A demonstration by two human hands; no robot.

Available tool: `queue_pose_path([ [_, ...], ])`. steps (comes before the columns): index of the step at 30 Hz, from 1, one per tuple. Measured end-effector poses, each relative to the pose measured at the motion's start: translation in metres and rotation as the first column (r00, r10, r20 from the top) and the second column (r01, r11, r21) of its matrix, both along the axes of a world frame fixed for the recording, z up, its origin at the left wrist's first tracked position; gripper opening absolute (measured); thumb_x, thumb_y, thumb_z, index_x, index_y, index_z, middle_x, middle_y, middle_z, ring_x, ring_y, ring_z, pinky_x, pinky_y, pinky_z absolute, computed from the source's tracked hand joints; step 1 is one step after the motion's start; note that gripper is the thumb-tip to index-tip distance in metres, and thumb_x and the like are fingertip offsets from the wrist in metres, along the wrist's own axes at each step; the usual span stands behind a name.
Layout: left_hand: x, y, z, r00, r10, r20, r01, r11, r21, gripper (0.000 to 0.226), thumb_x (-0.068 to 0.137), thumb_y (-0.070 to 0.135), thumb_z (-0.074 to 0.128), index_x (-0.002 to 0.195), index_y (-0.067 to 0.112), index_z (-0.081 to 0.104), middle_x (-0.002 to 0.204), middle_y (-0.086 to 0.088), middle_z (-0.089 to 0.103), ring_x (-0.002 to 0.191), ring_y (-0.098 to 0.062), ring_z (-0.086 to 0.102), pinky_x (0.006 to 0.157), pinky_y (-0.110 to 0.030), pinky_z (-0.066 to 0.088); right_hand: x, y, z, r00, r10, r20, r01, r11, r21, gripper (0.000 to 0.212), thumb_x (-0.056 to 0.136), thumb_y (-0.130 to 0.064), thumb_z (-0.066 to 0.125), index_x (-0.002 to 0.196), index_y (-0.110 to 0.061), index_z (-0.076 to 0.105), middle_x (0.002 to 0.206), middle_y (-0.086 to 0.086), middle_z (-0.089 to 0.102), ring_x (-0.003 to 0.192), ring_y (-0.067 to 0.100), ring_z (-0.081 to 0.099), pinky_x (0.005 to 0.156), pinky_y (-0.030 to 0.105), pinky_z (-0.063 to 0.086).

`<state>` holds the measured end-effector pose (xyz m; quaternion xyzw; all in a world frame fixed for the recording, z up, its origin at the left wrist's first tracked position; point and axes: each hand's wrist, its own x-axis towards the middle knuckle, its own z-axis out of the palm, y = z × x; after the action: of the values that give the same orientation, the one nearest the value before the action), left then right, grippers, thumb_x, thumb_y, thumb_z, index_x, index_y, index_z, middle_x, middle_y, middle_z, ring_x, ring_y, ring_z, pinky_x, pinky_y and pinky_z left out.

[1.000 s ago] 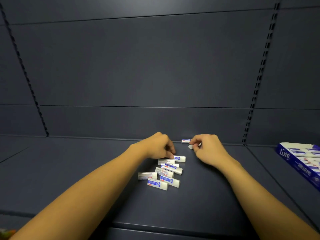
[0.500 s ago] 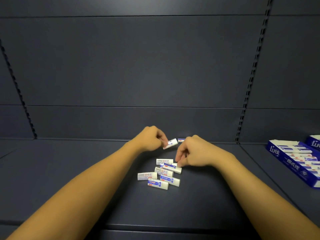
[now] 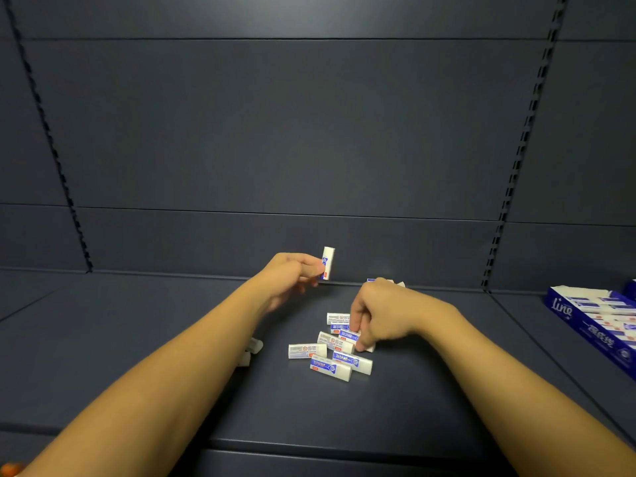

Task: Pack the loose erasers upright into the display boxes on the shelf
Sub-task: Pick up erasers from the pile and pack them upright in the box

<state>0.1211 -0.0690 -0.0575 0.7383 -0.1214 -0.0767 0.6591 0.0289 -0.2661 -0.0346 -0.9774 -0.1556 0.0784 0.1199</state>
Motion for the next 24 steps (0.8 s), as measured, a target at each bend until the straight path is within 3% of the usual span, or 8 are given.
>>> queue_pose_path([
  [3,0.001,-0.003,0.001,0.999,0.002,-0.045,-0.007,0.994,-0.106,0.012,0.09,0.004,0.069,0.101,0.004,0.073,0.079,-0.006,0.07,0.065,-0.013,0.058,0.059,-0.025,0.037,0.001,0.0,-0.002,1.0,-0.004,-0.008,0.004,1.0,-0.031,0.02,0.071,-0.02,0.083,0.089,-0.017,0.075,0.067,-0.011,0.071,0.077,0.009,0.07,0.078,0.036,0.061],
  [7,0.001,-0.008,0.003,0.992,-0.052,-0.116,0.025,0.974,-0.224,0.024,0.09,0.004,0.068,0.113,0.005,0.071,0.08,-0.002,0.07,0.063,-0.011,0.057,0.057,-0.022,0.038,-0.002,-0.007,0.003,0.999,-0.027,-0.026,0.027,0.999,-0.017,0.018,0.069,-0.014,0.077,0.087,-0.018,0.075,0.071,-0.006,0.074,0.068,0.003,0.067,0.074,0.029,0.06],
  [14,0.002,-0.016,0.007,0.973,-0.153,-0.175,0.09,0.943,-0.322,0.03,0.094,0.006,0.062,0.123,0.009,0.068,0.086,-0.003,0.069,0.065,-0.009,0.057,0.056,-0.018,0.045,-0.001,-0.032,0.013,0.994,-0.092,-0.064,0.105,0.968,0.23,0.015,0.071,-0.011,0.075,0.084,-0.018,0.07,0.072,-0.006,0.075,0.063,0.003,0.061,0.064,0.024,0.049],
  [20,0.003,-0.028,0.015,0.965,-0.216,-0.15,0.155,0.928,-0.339,0.026,0.092,0.007,0.066,0.117,0.013,0.071,0.089,-0.004,0.07,0.065,-0.011,0.059,0.061,-0.022,0.044,-0.004,-0.054,0.007,0.983,-0.142,-0.12,0.185,0.808,0.559,0.019,0.066,-0.007,0.078,0.084,-0.007,0.071,0.071,0.009,0.069,0.065,0.017,0.056,0.067,0.031,0.044],
  [24,-0.002,-0.043,0.018,0.96,-0.25,-0.125,0.197,0.921,-0.335,0.014,0.088,0.005,0.069,0.096,0.016,0.073,0.083,-0.005,0.07,0.065,-0.013,0.059,0.063,-0.025,0.042,-0.012,-0.064,-0.002,0.971,-0.179,-0.155,0.237,0.694,0.68,0.033,0.068,-0.003,0.077,0.1,-0.009,0.075,0.067,0.015,0.052,0.059,0.017,0.048,0.05,0.023,0.038],
])
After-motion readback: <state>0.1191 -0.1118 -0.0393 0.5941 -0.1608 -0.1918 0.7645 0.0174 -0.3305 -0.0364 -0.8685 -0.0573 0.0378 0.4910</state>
